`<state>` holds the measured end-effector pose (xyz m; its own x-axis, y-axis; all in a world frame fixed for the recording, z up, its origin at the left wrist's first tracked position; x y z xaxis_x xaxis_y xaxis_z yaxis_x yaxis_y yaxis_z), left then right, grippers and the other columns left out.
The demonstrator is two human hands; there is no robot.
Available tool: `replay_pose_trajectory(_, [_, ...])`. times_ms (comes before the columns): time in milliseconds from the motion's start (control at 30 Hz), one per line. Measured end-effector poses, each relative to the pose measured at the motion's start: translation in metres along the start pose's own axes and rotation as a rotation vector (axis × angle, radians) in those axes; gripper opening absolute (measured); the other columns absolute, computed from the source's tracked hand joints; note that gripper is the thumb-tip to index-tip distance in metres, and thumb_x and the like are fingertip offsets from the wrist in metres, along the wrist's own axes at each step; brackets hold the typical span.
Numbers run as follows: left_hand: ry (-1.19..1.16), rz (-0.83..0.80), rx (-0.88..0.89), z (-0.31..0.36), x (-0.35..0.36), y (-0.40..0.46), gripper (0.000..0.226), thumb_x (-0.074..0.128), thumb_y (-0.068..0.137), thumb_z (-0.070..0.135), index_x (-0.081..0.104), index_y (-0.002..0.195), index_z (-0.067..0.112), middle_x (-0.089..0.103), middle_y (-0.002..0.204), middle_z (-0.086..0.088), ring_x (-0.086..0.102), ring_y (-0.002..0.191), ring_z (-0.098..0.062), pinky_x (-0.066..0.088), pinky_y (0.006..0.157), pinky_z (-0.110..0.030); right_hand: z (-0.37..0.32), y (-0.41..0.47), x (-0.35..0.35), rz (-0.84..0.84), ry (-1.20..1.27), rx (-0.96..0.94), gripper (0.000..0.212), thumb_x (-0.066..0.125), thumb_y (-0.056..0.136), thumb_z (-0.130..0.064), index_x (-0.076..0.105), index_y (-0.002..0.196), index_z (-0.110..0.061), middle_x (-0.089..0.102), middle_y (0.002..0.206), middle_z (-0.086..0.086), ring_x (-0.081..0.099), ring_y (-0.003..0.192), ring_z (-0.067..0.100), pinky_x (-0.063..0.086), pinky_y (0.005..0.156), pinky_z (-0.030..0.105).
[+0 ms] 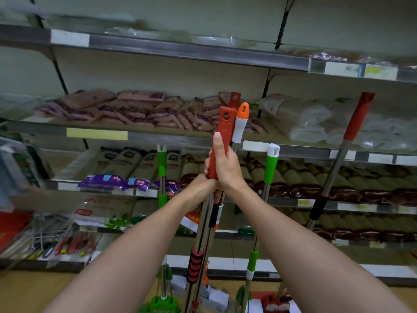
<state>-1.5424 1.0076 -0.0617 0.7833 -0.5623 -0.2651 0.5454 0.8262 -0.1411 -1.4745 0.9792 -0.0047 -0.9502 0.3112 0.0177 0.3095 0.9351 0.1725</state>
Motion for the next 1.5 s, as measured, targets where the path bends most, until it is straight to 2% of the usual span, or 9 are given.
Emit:
replay_pose_trajectory(233, [-0.04,0.119,0.018,0.0,0.006,-0.028,0.013,0.055,0.089,0.027,0.062,0.09,0.016,0.065,0.075,-0.003,0.062,0.075,-0.019,0.052,0.072,-0.032,-0.007,-0.023,0.006,0.004,0.03,-0.041,0.038,0.043,0.094,-0.051,0.047,0.076,-0.018,0.046,0.053,0.004,0.046,0.045,0.017,0.043,0.049,0.029])
replay_pose_trajectory(400, [-0.006,0.183,0.043,-0.005,0.005,-0.048,0.021,0.054,0.092,0.013,0.057,0.071,0.015,0.056,0.06,0.004,0.05,0.051,-0.001,0.037,0.043,-0.008,-0.007,-0.039,0.011,0.069,0.049,-0.106,0.04,0.046,0.091,-0.055,0.047,0.074,-0.019,0.046,0.05,0.001,0.045,0.043,0.015,0.04,0.046,0.03])
replay_pose_trajectory(633, [0.056,0.324,0.189,0.004,-0.023,-0.086,0.024,0.057,0.076,0.028,0.065,0.082,0.006,0.069,0.082,-0.024,0.064,0.073,-0.026,0.055,0.068,-0.039,-0.022,-0.062,0.051,0.074,-0.008,-0.215,0.037,0.045,0.08,-0.069,0.05,0.076,-0.032,0.055,0.063,-0.008,0.058,0.06,0.014,0.052,0.065,0.039])
replay_pose_trajectory(833, [0.036,0.496,0.237,0.023,-0.073,-0.139,0.024,0.06,0.064,0.046,0.058,0.074,0.024,0.063,0.074,-0.003,0.058,0.073,-0.016,0.05,0.067,-0.036,-0.068,-0.079,0.11,-0.044,-0.019,-0.265,0.045,0.045,0.079,-0.073,0.052,0.078,-0.029,0.058,0.068,-0.006,0.062,0.068,0.019,0.054,0.069,0.041])
replay_pose_trajectory(967, [0.102,0.57,0.229,0.031,-0.117,-0.182,0.019,0.059,0.09,0.018,0.054,0.072,0.023,0.056,0.063,0.009,0.057,0.055,0.007,0.042,0.054,-0.009,-0.094,-0.097,0.16,-0.165,-0.016,-0.28,0.042,0.046,0.084,-0.067,0.053,0.077,-0.026,0.059,0.067,-0.004,0.061,0.066,0.018,0.054,0.072,0.042])
replay_pose_trajectory(1133, [0.108,0.563,0.266,0.036,-0.164,-0.233,0.029,0.06,0.067,0.035,0.067,0.081,0.01,0.072,0.076,-0.016,0.07,0.072,-0.017,0.056,0.073,-0.039,-0.123,-0.113,0.218,-0.258,0.019,-0.307,0.042,0.047,0.088,-0.061,0.053,0.073,-0.023,0.056,0.063,-0.002,0.057,0.058,0.018,0.052,0.064,0.041])
replay_pose_trajectory(1233, [0.083,0.539,0.353,0.039,-0.193,-0.255,0.035,0.062,0.059,0.043,0.062,0.088,0.023,0.07,0.09,-0.013,0.067,0.08,-0.011,0.054,0.077,-0.032,-0.141,-0.125,0.253,-0.282,0.069,-0.322,0.043,0.046,0.089,-0.06,0.051,0.071,-0.021,0.053,0.06,-0.002,0.053,0.054,0.016,0.048,0.059,0.035])
replay_pose_trajectory(1333, [0.043,0.612,0.349,0.03,-0.23,-0.275,0.015,0.062,0.063,0.031,0.06,0.077,0.028,0.069,0.07,0.005,0.062,0.065,0.008,0.052,0.072,-0.024,-0.152,-0.137,0.296,-0.301,0.097,-0.331,0.044,0.046,0.089,-0.06,0.052,0.071,-0.02,0.053,0.059,-0.002,0.051,0.052,0.012,0.047,0.057,0.031])
replay_pose_trajectory(1500, [-0.019,0.609,0.288,0.007,-0.288,-0.313,0.022,0.059,0.079,0.004,0.065,0.062,0.015,0.064,0.048,0.001,0.061,0.048,-0.007,0.049,0.056,-0.018,-0.163,-0.152,0.369,-0.422,0.177,-0.338,0.038,0.046,0.093,-0.052,0.049,0.074,-0.019,0.048,0.057,-0.005,0.047,0.046,0.009,0.043,0.05,0.026])
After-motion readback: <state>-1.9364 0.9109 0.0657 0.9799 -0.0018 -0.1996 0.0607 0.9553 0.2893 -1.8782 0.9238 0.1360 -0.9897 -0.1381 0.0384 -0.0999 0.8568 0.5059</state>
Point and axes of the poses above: each hand's wrist, its own y-axis towards the middle knuckle, its own x-axis out of the palm, z = x × y, the point moved 3 cm from there along y, towards the middle knuckle
